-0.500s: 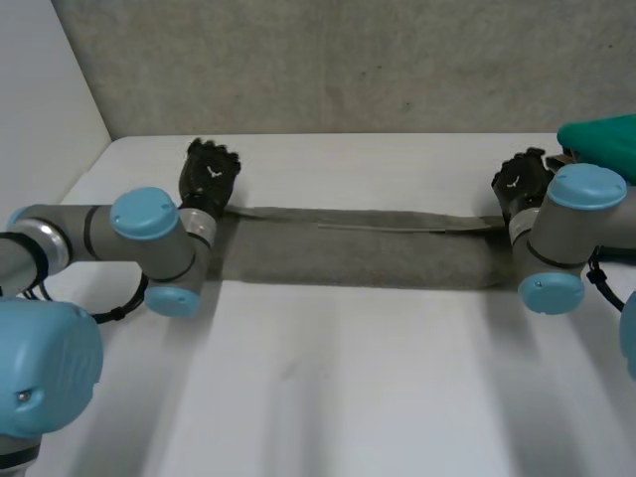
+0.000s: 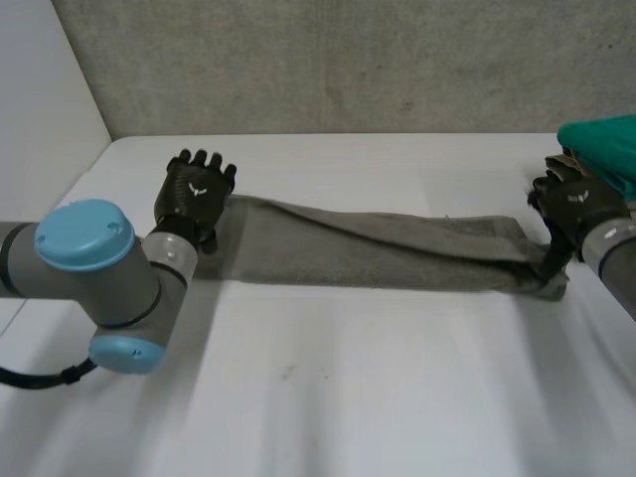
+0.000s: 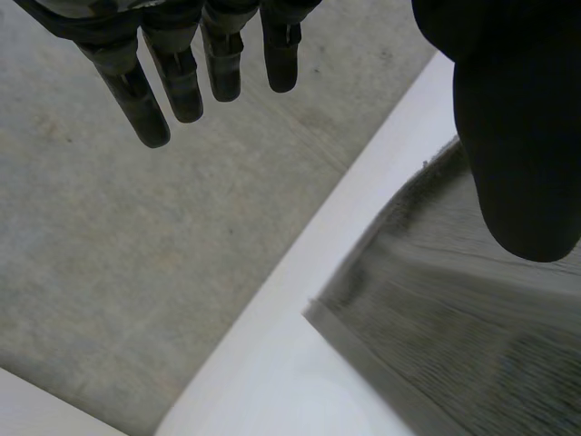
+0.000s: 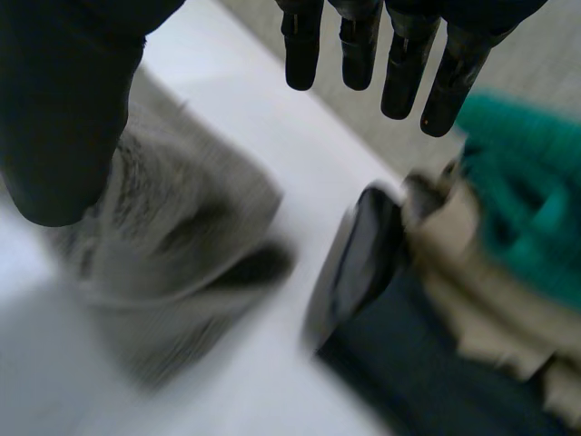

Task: Fold the laundry.

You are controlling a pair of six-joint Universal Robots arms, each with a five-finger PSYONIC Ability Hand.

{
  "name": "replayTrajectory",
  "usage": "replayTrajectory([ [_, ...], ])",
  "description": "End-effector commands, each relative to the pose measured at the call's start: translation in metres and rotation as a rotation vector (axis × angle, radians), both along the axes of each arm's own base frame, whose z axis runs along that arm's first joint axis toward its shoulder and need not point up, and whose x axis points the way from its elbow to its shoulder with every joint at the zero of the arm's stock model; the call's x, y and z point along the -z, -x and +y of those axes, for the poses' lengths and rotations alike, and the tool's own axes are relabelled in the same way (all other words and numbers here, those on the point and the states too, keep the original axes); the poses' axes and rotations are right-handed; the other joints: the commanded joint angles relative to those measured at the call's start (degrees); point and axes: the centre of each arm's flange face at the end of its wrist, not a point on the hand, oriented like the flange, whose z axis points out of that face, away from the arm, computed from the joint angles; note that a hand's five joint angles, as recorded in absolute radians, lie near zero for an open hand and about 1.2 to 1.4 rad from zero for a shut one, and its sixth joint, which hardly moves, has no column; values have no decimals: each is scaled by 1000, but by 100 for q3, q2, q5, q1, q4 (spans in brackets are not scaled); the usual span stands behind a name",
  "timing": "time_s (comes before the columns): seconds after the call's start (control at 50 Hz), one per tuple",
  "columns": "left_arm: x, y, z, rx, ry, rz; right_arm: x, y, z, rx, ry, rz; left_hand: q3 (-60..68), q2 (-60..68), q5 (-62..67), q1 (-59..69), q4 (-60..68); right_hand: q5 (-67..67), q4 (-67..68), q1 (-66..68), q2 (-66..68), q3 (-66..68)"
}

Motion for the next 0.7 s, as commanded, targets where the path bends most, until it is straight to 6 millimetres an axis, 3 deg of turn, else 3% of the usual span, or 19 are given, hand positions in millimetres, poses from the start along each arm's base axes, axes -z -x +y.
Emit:
replayTrajectory([
  [0.02, 10, -2, 4, 1, -28, -11, 18, 12, -8, 20, 0, -8, -182, -152, -265, -94, -161, 268, 304, 521, 368, 387],
  [0.18, 7, -1, 0, 0, -16, -8, 0, 6, -28, 1, 166, -16, -182, -152, -265, -94, -161, 1495, 1532, 1748, 1595, 1615],
  [0.36, 6, 0, -1, 4, -10, -10, 6, 3, -38, -13, 162, -16, -182, -152, -265, -94, -161, 1799, 1835, 2052, 1899, 1918],
  [0.56, 12, 1, -8, 0, -14, -12, 13, 3, -17, -33, -49, -18, -182, -152, -265, -94, -161, 1833, 1869, 2086, 1933, 1952],
  [0.7, 15, 3, -12, 0, -15, -11, 36, 3, -23, -35, -111, -9, -182, -152, -265, -94, -161, 1883, 1919, 2136, 1983, 2002],
])
